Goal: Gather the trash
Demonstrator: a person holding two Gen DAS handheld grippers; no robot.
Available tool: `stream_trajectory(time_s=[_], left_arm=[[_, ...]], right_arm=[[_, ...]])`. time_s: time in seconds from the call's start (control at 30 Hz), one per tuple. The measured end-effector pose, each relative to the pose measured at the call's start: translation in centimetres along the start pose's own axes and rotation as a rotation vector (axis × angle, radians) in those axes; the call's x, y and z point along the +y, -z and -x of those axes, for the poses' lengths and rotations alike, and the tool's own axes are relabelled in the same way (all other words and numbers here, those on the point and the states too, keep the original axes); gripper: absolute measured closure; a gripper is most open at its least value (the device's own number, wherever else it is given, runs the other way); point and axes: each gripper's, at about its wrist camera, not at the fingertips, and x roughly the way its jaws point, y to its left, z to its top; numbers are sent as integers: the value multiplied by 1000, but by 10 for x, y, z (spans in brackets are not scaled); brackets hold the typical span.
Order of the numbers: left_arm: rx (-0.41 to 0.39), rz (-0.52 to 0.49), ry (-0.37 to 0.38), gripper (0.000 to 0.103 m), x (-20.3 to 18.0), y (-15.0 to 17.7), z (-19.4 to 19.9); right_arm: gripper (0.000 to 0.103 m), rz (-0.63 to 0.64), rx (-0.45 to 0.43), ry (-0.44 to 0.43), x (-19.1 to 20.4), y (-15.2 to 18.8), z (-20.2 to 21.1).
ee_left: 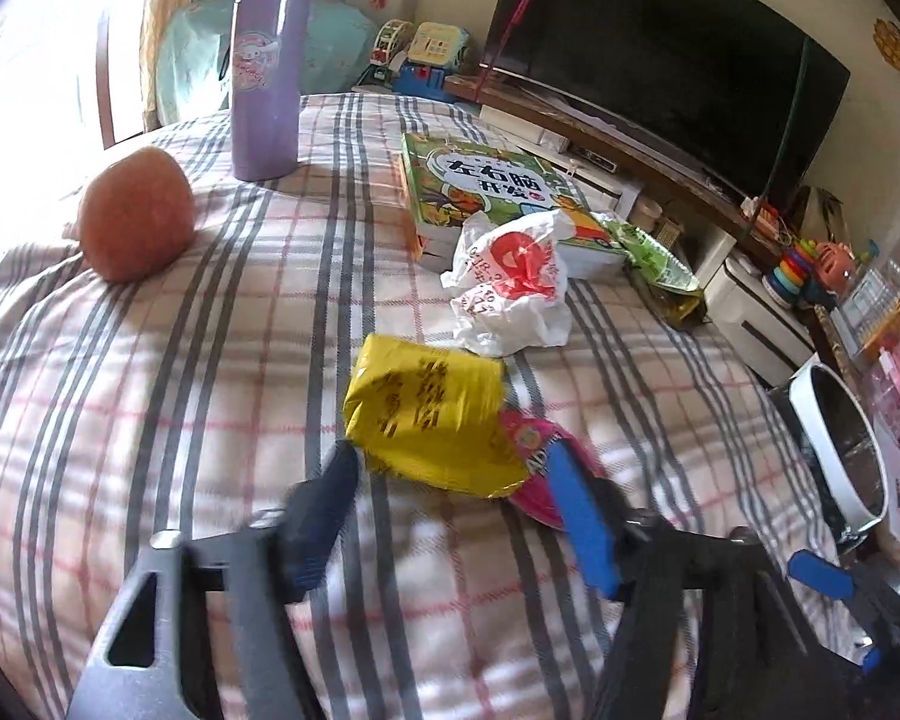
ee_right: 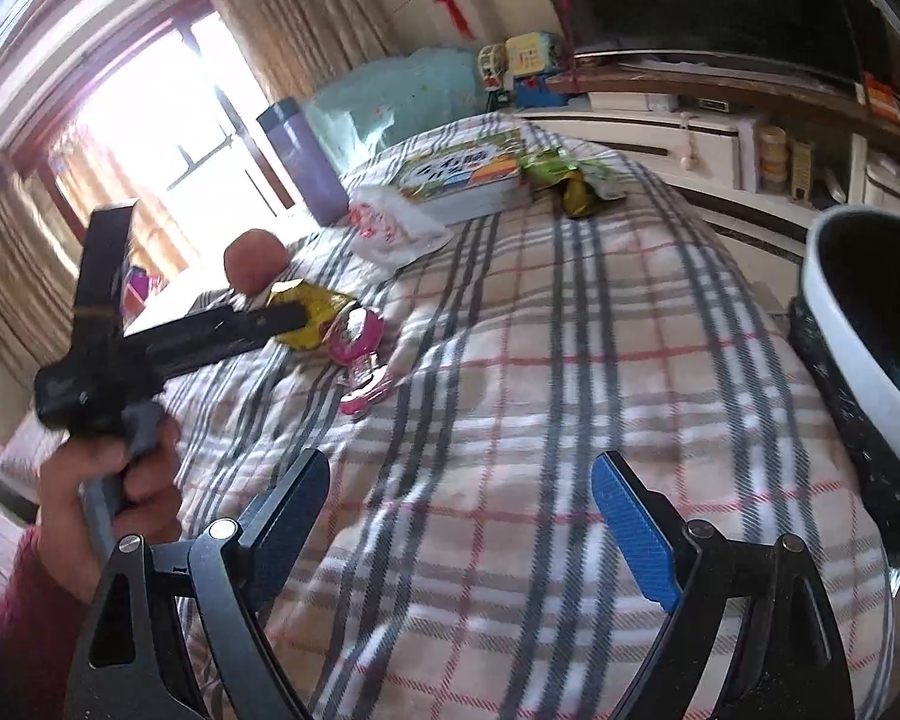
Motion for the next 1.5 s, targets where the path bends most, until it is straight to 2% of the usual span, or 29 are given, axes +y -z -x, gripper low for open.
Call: stream_trajectory(time_s=[0.03, 0.13, 0.43, 0.53, 0.63, 0.7, 0.77, 0.87, 0.93, 0.97, 1.0, 1.13, 1.2, 1.27, 1.33, 1.4, 1.47, 1.5], left_arm=[[15, 0, 16, 76, 2, 0, -6], [34, 14, 51, 98, 11, 4, -13], [24, 84, 97, 98, 48, 16, 3], [12, 102, 104, 93, 59, 13, 11], [0, 95, 96, 76, 61, 14, 19], [-3, 74, 85, 69, 61, 13, 21], [6, 54, 74, 51, 57, 13, 25], [13, 11, 64, 44, 49, 10, 24], [24, -11, 51, 39, 43, 7, 19], [24, -24, 48, 39, 39, 6, 17], [23, -33, 45, 39, 36, 4, 16], [-2, -87, 7, 40, 18, -2, 4], [-2, -111, -11, 44, 10, -4, -3], [6, -123, -11, 64, 6, -4, -11], [40, -118, 2, 79, 3, -3, -23], [53, -112, -3, 85, 1, -3, -31], [50, -112, -3, 98, -2, -4, -31], [51, -108, 7, 100, -3, -4, -31]], right_arm=[[13, 10, 5, -8, 4, -1, -3], [13, 37, 5, -12, 13, -4, -8], [13, 112, 16, -7, 37, -23, -36], [17, 171, 28, 11, 50, -30, -51], [33, 242, 58, 30, 65, -37, -71], [39, 281, 74, 51, 72, -40, -84], [44, 298, 99, 67, 72, -43, -98], [74, 284, 133, 88, 66, -44, -110], [80, 267, 132, 82, 60, -45, -105], [93, 253, 132, 80, 56, -45, -101], [98, 237, 129, 77, 52, -44, -98], [100, 129, 93, 62, 30, -41, -74], [100, 84, 71, 65, 19, -39, -62], [100, 36, 57, 60, 6, -36, -52], [100, -1, 47, 59, -5, -31, -43], [100, -26, 42, 57, -13, -28, -37], [100, -47, 40, 54, -21, -23, -30], [100, -53, 38, 52, -22, -21, -29]])
